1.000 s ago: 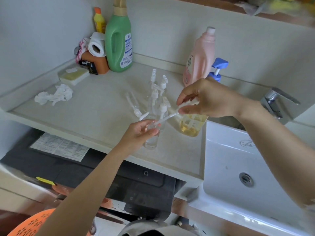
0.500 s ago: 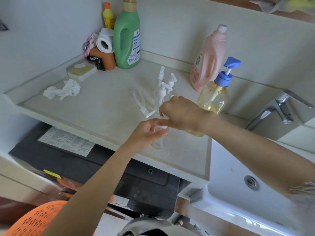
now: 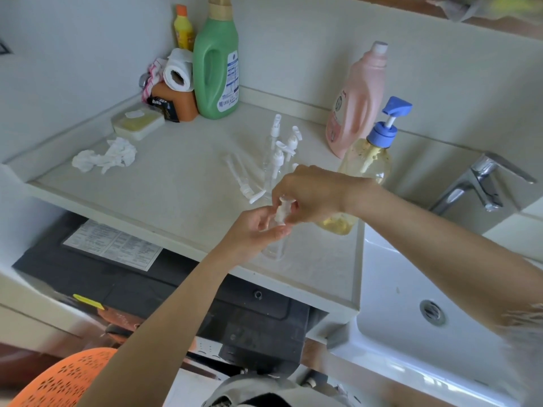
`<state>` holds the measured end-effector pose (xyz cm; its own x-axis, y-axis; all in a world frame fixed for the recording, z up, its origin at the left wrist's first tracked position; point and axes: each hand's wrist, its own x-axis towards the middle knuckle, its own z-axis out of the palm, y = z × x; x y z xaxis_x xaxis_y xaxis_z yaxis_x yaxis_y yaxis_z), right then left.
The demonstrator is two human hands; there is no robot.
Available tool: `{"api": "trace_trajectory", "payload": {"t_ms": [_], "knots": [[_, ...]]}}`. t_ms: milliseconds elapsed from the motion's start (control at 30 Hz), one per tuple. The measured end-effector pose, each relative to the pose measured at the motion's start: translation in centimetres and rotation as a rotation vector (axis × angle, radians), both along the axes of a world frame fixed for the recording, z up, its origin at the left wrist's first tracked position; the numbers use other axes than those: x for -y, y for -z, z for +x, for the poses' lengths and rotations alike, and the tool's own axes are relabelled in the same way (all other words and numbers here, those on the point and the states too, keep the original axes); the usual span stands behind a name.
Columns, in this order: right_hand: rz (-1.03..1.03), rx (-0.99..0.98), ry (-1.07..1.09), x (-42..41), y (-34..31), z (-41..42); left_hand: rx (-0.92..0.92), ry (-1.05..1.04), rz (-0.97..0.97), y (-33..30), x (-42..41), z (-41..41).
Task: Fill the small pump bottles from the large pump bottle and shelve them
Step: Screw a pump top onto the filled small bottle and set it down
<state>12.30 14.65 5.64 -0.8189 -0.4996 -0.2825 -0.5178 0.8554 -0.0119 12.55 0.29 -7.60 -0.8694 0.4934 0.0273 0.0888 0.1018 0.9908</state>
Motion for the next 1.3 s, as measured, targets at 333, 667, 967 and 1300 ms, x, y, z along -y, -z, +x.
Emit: {"api": "trace_trajectory", "payload": {"t_ms": [333,667,967,1300], "knots": [[-0.032,-0.073,0.024,-0.3,0.7,0.5,-0.007,-0.009,0.015,-0.1,-0.1,0.3],[0.003,-0.11,0.065,0.0,1.4,0.7,0.013,-0.021,0.015,0.4,-0.6,0.3],[-0.053,-0.059,0.022,-1.3,1.1,1.0,0.025,-0.034,0.023,0.4,-0.9,0.7],[-0.223,-0.194,0.19,-1.5,3.3,2.9,-0.001,-0.025,0.05,-0.5,-1.0,1.1]]}}
